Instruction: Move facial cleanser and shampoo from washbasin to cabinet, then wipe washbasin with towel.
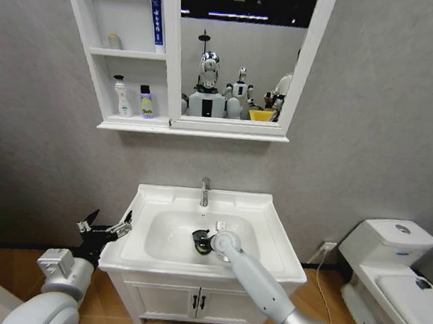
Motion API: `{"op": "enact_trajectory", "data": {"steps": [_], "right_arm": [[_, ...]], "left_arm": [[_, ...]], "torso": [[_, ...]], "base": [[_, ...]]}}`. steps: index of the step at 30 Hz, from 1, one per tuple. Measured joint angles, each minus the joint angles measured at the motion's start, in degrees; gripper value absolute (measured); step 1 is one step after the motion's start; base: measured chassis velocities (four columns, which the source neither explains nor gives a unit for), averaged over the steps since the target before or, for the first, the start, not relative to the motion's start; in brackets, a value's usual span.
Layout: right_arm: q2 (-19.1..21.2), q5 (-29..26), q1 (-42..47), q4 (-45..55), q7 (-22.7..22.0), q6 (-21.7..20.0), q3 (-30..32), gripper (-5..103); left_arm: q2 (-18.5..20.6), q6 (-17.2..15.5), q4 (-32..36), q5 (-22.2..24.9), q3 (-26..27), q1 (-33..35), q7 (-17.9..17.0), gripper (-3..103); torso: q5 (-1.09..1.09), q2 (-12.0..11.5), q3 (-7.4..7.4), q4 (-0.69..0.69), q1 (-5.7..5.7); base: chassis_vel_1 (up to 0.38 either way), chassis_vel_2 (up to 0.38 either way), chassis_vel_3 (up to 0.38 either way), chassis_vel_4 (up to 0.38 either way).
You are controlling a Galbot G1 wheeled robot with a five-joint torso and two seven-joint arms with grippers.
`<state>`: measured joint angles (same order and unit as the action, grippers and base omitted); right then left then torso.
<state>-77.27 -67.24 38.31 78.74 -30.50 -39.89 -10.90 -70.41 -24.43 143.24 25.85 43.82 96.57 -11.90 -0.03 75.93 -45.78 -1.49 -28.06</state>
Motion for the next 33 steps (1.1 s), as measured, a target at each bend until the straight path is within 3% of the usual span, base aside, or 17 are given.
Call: {"op": "enact_trajectory", "data": {"steps": [10, 33], "right_arm": [[-1.7, 1.8, -0.7, -3.8, 3.1, 1.7, 0.4, 5], [3.4, 1.4, 2.4, 0.5, -0.3, -0.2, 2.9, 5]], "left_arm": [[0.0, 0.0, 0.0, 0.0, 0.0, 0.0, 0.0, 100], [0.0, 0.0, 0.0, 0.0, 0.0, 0.0, 0.0, 100]], "torso": [[0.01, 0.0, 0.0, -0.01, 0.0], [0.01, 0.0, 0.0, -0.01, 0.01]], "base": [[0.0, 0.0, 0.0, 0.0], [0.0, 0.0, 0.0, 0.0]]}}
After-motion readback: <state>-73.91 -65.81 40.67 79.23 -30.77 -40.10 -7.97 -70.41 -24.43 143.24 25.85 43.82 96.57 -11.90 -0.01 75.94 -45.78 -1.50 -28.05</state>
